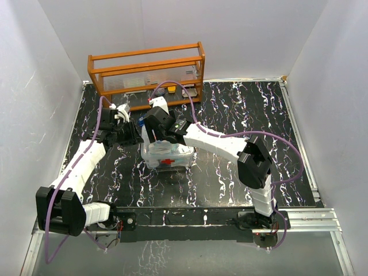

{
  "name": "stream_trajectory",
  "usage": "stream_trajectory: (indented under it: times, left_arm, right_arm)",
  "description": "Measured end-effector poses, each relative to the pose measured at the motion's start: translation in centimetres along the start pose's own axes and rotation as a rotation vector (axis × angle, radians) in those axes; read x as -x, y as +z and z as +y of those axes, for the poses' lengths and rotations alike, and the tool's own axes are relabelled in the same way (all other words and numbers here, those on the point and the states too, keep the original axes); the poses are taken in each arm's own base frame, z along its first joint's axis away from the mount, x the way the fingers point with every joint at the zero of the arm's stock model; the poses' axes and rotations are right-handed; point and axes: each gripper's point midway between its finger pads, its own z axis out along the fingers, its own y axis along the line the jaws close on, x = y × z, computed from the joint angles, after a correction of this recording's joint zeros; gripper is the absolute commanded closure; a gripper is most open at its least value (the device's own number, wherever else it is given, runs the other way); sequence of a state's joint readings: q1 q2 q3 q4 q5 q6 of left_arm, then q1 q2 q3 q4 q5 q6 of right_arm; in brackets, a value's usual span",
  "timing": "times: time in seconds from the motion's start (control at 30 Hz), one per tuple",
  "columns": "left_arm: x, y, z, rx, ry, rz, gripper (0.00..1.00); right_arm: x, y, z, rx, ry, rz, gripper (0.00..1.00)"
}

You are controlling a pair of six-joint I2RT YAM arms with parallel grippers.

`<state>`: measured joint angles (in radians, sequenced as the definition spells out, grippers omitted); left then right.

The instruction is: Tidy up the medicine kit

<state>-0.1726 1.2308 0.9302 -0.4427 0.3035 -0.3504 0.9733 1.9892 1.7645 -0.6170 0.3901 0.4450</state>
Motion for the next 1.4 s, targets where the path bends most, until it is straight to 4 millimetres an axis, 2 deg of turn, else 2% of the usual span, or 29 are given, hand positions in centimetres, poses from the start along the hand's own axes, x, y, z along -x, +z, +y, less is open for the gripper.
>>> stream_trajectory:
  times: [0.13,0.3,0.37,0.47,0.5,0.6,0.73,0.83,0.97,1.07,1.13,1.2,1.4]
  left_arm:
    - [0.0,-0.1,0.1,0.011,-0.002,0.009,0.67]
    - [0.4,-0.8,0.9,0.093,-0.005,0.037,0.48]
    - [1.2,-1.4,0.9,0.12,-0.003,0.028,0.33]
    - [2.9,-2.8,0.6,0.148,0.002,-0.025,0.06]
    - [3.4,-3.4,0.6,0.157,0.007,-0.049,0.02]
    - [4.4,-5.6,0.4,0.181,0.011,-0.13,0.01]
    - [5.1,-9.0,0.0,0.193,0.018,-0.242,0.01]
    - [5.2,-11.2,-0.2,0.2,0.008,-0.315,0.01]
    - [4.9,-12.9,-0.4,0.187,0.017,-0.375,0.01]
    - [3.8,-14.1,-0.4,0.167,0.028,-0.416,0.01]
    - [3.7,-15.1,-0.8,0.148,0.035,-0.449,0.01]
    - [3.7,-16.3,-1.4,0.124,0.046,-0.492,0.01]
    - [4.6,-20.2,-2.9,0.082,0.086,-0.602,0.01]
  right_arm:
    - [0.2,-0.1,0.1,0.004,0.003,-0.001,0.32]
    - [0.5,-0.3,0.0,0.023,0.021,0.013,0.33]
    - [0.7,-0.4,-0.1,0.029,0.034,0.018,0.32]
    - [1.1,-1.1,-1.2,0.021,0.052,0.015,0.31]
    - [1.2,-1.7,-1.9,0.014,0.061,0.009,0.31]
    - [1.2,-4.8,-4.9,-0.006,0.094,-0.014,0.29]
    - [1.0,-10.7,-9.3,-0.031,0.148,-0.091,0.27]
    - [0.4,-14.9,-11.8,-0.041,0.188,-0.168,0.25]
    - [-1.4,-18.6,-14.9,-0.083,0.217,-0.236,0.16]
    - [-2.2,-21.1,-17.1,-0.124,0.236,-0.288,0.07]
    - [-2.1,-23.0,-18.3,-0.139,0.252,-0.333,0.02]
    - [-1.5,-25.2,-19.6,-0.147,0.278,-0.4,0.02]
    - [0.1,-30.4,-22.1,-0.174,0.316,-0.527,0.02]
